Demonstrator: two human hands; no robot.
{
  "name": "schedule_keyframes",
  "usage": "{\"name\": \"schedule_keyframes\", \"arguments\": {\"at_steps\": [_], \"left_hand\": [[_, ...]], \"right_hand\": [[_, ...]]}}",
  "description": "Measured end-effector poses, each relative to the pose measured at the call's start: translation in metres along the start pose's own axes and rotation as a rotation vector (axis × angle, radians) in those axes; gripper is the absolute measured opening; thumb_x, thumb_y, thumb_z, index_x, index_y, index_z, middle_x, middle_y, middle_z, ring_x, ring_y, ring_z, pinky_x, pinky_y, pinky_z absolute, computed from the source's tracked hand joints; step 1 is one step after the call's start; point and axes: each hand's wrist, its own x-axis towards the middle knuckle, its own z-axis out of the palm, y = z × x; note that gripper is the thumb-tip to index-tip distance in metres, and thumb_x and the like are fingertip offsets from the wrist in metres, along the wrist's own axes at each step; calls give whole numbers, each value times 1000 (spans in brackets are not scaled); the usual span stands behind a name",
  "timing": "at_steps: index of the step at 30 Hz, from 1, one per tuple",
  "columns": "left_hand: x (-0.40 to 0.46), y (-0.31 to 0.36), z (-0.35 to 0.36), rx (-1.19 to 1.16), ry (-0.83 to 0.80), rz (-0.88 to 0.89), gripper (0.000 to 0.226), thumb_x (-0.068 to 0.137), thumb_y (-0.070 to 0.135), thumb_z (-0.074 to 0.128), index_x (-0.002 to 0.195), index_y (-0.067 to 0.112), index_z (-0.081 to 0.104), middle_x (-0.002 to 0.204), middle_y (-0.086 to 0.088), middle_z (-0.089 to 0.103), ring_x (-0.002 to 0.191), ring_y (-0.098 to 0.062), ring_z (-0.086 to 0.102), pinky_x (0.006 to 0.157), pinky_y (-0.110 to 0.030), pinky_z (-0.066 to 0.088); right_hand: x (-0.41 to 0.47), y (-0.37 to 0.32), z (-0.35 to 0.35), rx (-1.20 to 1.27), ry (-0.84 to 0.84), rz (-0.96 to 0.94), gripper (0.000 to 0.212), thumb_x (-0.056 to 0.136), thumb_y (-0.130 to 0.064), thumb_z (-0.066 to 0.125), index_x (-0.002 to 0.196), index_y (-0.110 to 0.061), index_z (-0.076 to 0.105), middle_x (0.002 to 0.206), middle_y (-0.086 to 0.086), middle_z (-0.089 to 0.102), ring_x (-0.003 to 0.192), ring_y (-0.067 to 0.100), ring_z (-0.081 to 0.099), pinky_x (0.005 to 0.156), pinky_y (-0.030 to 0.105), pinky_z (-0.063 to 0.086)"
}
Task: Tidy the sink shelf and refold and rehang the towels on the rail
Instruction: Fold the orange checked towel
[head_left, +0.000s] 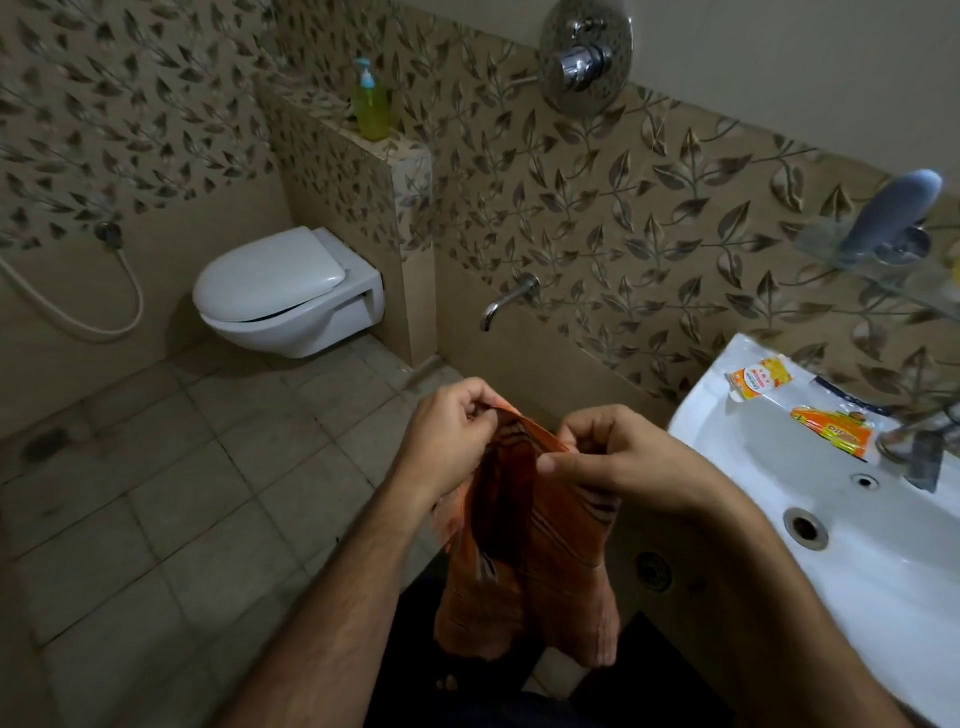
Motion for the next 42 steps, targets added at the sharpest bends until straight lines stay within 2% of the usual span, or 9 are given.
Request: {"name": "schedule_keyframes", "arguments": {"at_steps": [5,9,14,18,22,27,33,38,42], "left_hand": [[11,13,-9,145,104,22,26,86,8,62,71,30,61,59,17,59,54,10,53,50,-6,34],[11,13,-3,137,103,-5,23,86,11,64,71,29,61,56,16,58,51,6,52,48,-8,33],[13,9,-9,143,126,-58,17,86,11,62,75,25,65,59,10,63,52,3,55,51,-16,36],[9,16,-9,156,128,-30,23,85,10,61,72,28,61,58,13,59,54,3,53,53,-16,37],[8,23,-15,99,162,29,17,87,12,61,79,25,66,66,12,64,58,3,56,55,-18,40],[5,30,-14,114,175,45,17,88,10,60,81,23,68,59,14,59,52,7,52,48,-8,33],[11,23,-20,175,209,-48,18,89,12,57,80,25,66,65,12,63,57,2,55,45,-9,33],[13,0,-11,223,104,-155,14,87,15,63,79,26,66,64,6,67,61,-3,62,60,-25,50],[7,-9,-9,48,-141,-142,46,86,19,71,129,28,56,62,-4,64,60,-6,61,72,-28,51]], "right_hand": [[-11,-6,-5,126,-141,81,38,89,-19,71,69,1,45,52,9,41,43,18,39,43,27,32],[-9,-6,-5,58,-81,79,48,74,-35,77,100,3,62,100,30,68,91,39,67,87,57,51],[-7,1,-11,162,-35,36,41,65,-34,78,67,1,56,66,21,54,68,34,46,61,41,36],[-7,-1,-5,210,-200,71,35,83,-21,73,73,8,55,64,16,62,59,27,56,60,37,44],[-4,3,-1,202,-146,80,59,80,-37,75,117,6,57,114,31,65,108,46,63,97,58,49],[-4,0,-10,157,7,1,26,76,-24,77,65,-15,56,71,17,60,73,31,58,66,38,48],[-9,-5,-14,38,-67,73,23,88,-18,71,91,5,67,94,24,73,90,40,71,88,53,55],[-3,-10,-13,21,83,25,51,81,-43,73,75,3,54,73,28,58,71,30,54,68,45,44],[7,-5,-10,-100,247,10,26,87,-21,73,69,-14,55,60,6,56,54,17,51,55,31,40]]}}
